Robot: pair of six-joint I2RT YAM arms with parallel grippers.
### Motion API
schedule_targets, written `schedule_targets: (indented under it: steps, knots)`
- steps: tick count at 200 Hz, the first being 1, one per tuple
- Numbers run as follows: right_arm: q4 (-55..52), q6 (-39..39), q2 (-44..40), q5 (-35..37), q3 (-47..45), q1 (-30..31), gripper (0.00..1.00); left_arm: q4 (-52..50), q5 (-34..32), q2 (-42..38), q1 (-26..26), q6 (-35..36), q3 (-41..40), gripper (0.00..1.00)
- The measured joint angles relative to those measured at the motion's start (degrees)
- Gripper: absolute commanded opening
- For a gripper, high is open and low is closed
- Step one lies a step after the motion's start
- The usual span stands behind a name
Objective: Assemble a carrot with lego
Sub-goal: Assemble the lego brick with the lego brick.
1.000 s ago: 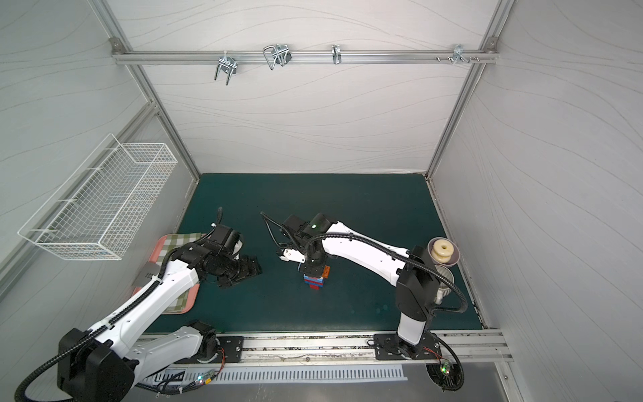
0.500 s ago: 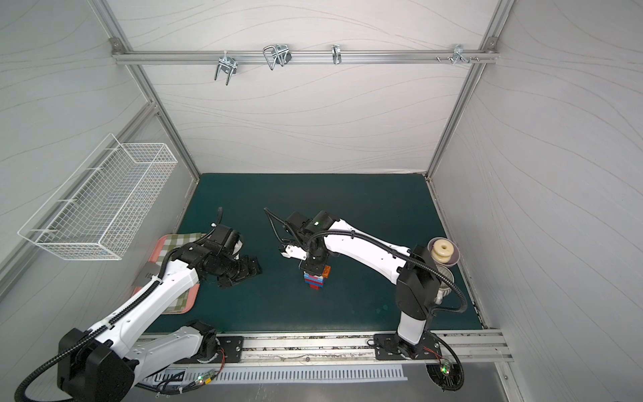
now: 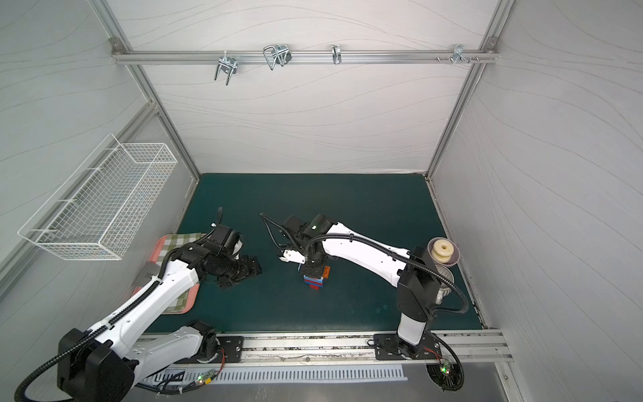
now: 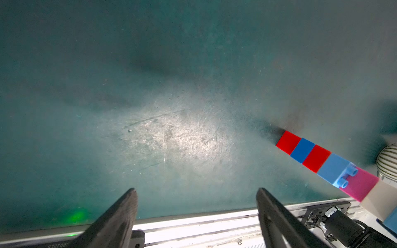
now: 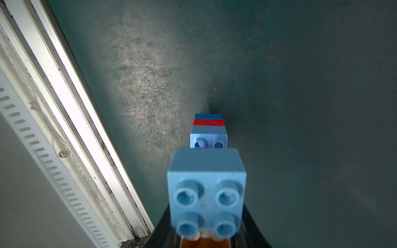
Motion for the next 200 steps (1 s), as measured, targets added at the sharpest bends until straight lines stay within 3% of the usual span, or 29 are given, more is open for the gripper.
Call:
schedule_targets:
  steps: [62,200]
  knots:
    - [-1.2,1.3,1.7,-0.2,2.0,-1.0,0.00,0.0,0.0,0.0,0.0,0.0,0.0,0.87]
    - [1.9,-3.8,-2.4,-1.7,-3.8,-1.1,0.00,0.0,0.0,0.0,0.0,0.2,0.0,0.87]
